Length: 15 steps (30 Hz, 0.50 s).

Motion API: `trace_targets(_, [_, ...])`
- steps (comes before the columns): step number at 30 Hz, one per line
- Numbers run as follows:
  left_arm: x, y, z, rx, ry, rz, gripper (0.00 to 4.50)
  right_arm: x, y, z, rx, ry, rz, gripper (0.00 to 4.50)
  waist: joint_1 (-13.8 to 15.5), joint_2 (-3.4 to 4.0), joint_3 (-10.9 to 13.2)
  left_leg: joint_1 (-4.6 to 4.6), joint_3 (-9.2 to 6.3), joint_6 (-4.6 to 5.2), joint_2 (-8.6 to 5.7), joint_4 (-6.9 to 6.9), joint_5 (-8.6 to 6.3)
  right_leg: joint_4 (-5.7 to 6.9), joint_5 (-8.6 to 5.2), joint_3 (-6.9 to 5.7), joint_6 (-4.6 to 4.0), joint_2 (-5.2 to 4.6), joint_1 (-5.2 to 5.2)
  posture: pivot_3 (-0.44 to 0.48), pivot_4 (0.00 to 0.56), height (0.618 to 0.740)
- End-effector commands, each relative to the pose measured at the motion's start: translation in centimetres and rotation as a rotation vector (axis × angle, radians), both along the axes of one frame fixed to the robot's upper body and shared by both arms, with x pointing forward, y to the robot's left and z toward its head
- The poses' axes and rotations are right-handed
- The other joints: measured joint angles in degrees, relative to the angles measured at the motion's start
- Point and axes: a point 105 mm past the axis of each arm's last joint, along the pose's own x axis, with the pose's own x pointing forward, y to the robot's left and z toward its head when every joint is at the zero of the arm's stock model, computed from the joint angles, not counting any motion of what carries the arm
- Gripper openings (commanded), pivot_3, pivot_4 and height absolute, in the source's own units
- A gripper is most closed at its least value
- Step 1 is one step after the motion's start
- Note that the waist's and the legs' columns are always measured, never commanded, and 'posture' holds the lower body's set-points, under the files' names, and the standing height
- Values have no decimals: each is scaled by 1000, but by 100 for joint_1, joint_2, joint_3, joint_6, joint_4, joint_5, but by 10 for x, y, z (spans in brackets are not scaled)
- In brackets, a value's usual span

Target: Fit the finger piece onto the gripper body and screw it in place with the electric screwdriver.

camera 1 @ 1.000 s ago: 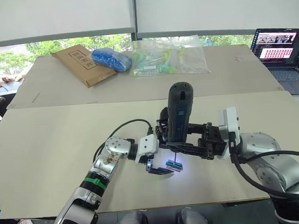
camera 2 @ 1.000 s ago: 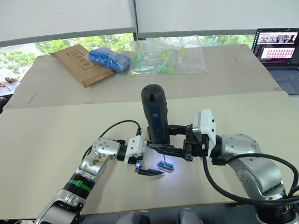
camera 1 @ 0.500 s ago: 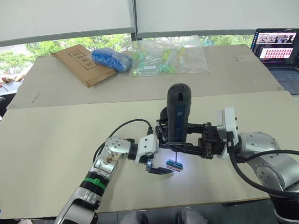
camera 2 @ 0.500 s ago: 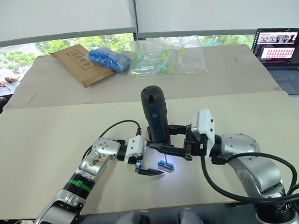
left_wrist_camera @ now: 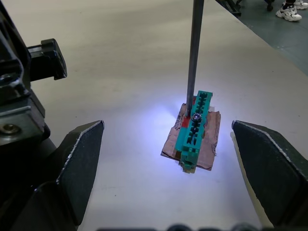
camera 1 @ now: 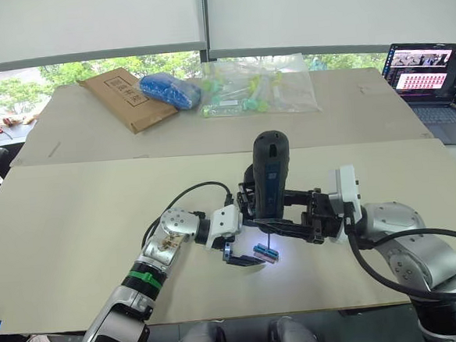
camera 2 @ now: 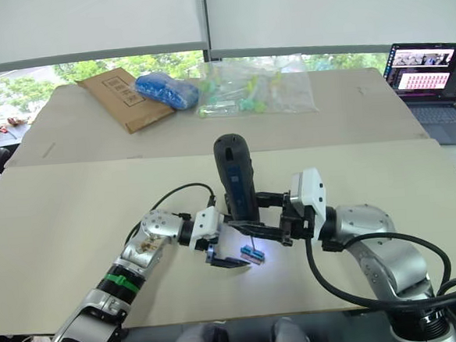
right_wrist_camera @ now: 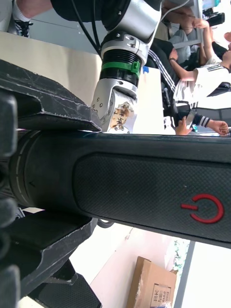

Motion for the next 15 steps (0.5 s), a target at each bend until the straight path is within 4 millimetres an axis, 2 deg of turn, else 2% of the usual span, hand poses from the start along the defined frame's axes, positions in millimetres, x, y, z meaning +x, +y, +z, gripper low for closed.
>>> trace_targets(1, [0, -4, 9, -22, -29, -19, 4500, -5, -5, 23, 32, -103, 1, 1880, 2, 0, 0, 0, 0, 0, 0, 0, 0, 0, 0, 0, 0, 0, 0, 0, 150, 740])
trace_targets(8, [-2, -5, 8, -22, -18, -31, 4500, -9, -2, 31, 97, -47, 1, 1880, -4, 0, 0, 0, 0, 0, 1, 0, 0, 0, 0, 0, 0, 0, 0, 0, 150, 740])
trace_targets(15, [-4, -7, 8, -25, -8, -46, 4500, -11, 0, 29, 98, -23, 1, 1880, -3, 0, 0, 0, 0, 0, 0, 0, 0, 0, 0, 0, 0, 0, 0, 0, 150, 740])
